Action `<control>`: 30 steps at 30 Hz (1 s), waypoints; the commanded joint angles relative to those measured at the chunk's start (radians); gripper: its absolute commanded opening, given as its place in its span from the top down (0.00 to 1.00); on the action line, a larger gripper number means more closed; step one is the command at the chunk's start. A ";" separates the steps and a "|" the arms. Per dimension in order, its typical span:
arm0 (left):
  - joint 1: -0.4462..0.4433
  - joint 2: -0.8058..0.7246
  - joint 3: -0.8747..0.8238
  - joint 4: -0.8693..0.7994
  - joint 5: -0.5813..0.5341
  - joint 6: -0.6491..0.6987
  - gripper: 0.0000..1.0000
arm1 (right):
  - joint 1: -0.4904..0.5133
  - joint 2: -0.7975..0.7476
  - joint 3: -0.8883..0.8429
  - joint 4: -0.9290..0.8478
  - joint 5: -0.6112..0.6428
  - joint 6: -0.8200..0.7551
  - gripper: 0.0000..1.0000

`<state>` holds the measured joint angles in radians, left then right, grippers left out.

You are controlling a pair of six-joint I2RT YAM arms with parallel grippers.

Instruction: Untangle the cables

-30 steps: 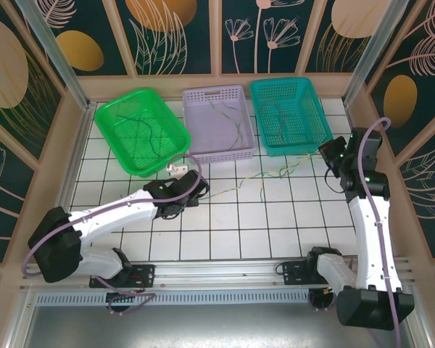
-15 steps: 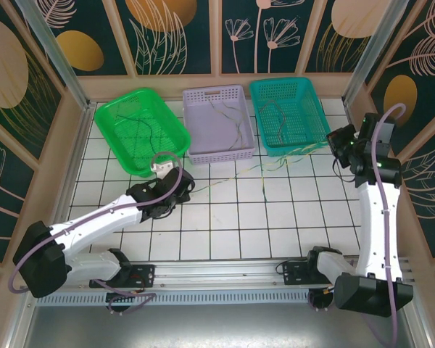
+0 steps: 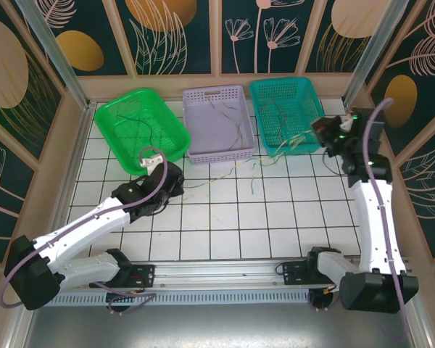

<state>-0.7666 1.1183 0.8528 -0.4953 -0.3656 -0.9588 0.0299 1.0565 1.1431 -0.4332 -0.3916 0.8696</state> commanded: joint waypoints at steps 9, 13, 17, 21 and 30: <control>0.003 0.081 0.226 0.310 0.198 0.040 1.00 | 0.337 -0.078 -0.185 0.201 0.077 -0.003 1.00; 0.003 0.087 0.211 0.332 0.213 0.017 1.00 | 0.361 -0.038 -0.149 0.180 0.077 -0.032 1.00; 0.003 0.092 0.213 0.328 0.194 0.003 1.00 | 0.414 -0.013 -0.127 0.153 0.111 -0.061 1.00; 0.003 0.121 0.253 0.304 0.151 -0.006 1.00 | 0.508 0.000 -0.114 0.109 0.175 -0.099 1.00; 0.003 0.191 0.357 0.222 0.111 0.023 1.00 | 0.579 -0.019 -0.109 -0.001 0.335 -0.124 1.00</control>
<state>-0.7650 1.2968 1.1725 -0.2600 -0.2276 -0.9470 0.6033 1.0557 0.9970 -0.3862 -0.1219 0.7708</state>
